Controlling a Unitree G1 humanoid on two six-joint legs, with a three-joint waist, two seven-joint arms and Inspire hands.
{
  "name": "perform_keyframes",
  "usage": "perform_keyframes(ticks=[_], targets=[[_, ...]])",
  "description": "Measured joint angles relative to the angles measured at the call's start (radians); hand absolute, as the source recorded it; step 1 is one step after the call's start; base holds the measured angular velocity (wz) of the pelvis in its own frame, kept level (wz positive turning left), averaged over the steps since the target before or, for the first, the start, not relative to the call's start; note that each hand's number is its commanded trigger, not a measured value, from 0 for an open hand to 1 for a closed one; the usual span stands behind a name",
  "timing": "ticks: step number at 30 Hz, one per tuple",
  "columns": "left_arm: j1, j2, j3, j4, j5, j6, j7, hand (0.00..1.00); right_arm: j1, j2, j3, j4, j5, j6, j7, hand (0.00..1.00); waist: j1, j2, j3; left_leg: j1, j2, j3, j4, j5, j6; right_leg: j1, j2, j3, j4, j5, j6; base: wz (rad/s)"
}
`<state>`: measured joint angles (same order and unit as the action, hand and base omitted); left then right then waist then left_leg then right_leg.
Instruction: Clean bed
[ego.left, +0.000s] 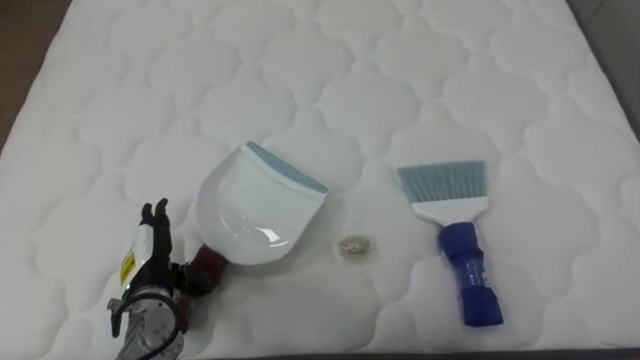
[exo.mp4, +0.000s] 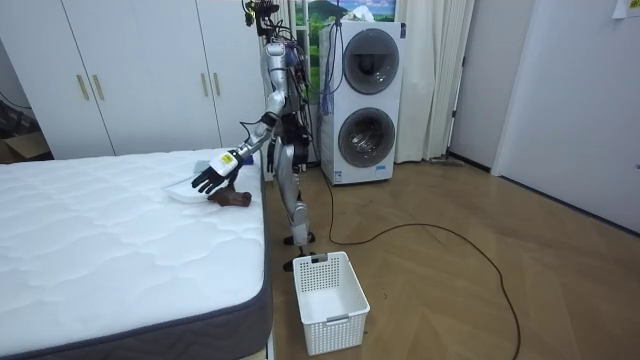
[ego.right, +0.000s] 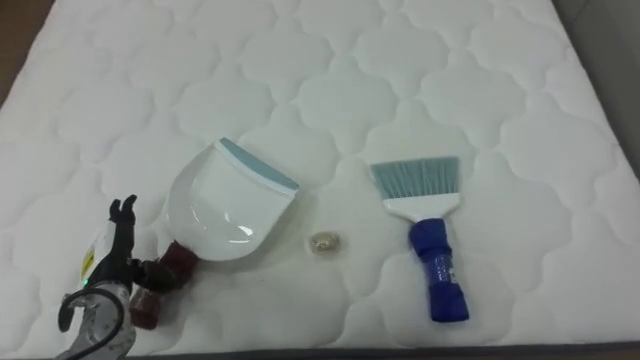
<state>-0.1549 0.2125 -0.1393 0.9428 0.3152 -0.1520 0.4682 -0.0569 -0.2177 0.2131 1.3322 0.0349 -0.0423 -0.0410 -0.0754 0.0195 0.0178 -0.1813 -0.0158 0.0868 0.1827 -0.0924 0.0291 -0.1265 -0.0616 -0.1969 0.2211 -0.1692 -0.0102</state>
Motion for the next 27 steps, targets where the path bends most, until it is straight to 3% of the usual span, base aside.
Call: perform_keyframes(ticks=[16,27], targets=[[-0.002,-0.005,-0.001,0.079,-0.008,0.000,-0.002,0.00,-0.002,0.001,0.011,0.006,0.000,0.000,-0.002,0.00,-0.002,-0.006,-0.0021,-0.015,0.002,0.008,0.009,0.000,0.000,-0.026,-0.003,0.000,0.011,-0.003,-0.001,0.00],[-0.056,-0.032,0.001,0.184,-0.022,0.002,-0.050,0.00,-0.003,0.007,0.010,-0.004,0.000,0.000,-0.009,0.00,-0.004,-0.016,0.0062,-0.098,0.007,0.008,0.078,-0.010,0.003,-0.109,-0.009,0.002,0.088,-0.019,-0.007,0.01]])
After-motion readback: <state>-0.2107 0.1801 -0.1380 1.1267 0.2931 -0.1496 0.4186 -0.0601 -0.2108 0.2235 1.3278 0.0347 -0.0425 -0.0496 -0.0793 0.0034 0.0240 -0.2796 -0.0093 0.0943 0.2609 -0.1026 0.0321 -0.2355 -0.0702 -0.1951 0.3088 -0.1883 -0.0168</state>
